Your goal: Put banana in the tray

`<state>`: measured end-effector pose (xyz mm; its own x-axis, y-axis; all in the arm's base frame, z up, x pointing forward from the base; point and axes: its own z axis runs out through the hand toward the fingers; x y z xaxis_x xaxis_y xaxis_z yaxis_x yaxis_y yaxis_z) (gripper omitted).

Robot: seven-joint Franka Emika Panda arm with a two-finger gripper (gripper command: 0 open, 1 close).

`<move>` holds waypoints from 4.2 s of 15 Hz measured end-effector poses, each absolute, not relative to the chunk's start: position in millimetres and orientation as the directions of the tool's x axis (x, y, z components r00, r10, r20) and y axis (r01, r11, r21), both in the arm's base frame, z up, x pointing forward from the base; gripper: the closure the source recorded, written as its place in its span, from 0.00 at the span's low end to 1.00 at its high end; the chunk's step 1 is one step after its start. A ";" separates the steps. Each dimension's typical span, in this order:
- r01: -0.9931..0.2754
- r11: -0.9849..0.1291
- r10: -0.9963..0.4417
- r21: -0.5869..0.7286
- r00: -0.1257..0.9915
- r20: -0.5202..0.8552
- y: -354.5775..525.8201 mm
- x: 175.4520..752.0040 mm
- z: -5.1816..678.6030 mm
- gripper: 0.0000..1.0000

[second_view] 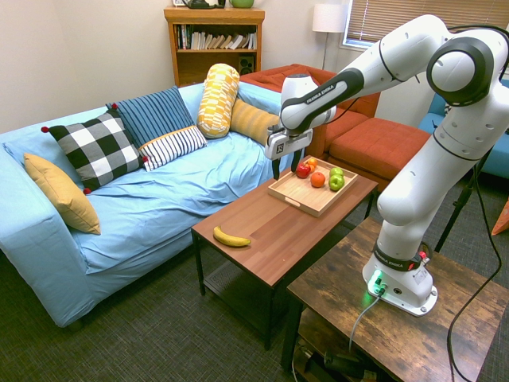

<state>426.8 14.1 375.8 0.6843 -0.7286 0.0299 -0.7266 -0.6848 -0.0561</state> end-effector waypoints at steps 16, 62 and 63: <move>-0.719 -0.692 -0.722 -0.062 0.691 0.048 158.5 522.6 199.5 0.00; -0.912 -0.400 -0.914 -0.085 0.392 0.100 -219.7 553.7 243.3 1.00; -0.919 -0.385 -0.921 -0.080 0.378 0.093 -231.1 560.5 228.5 1.00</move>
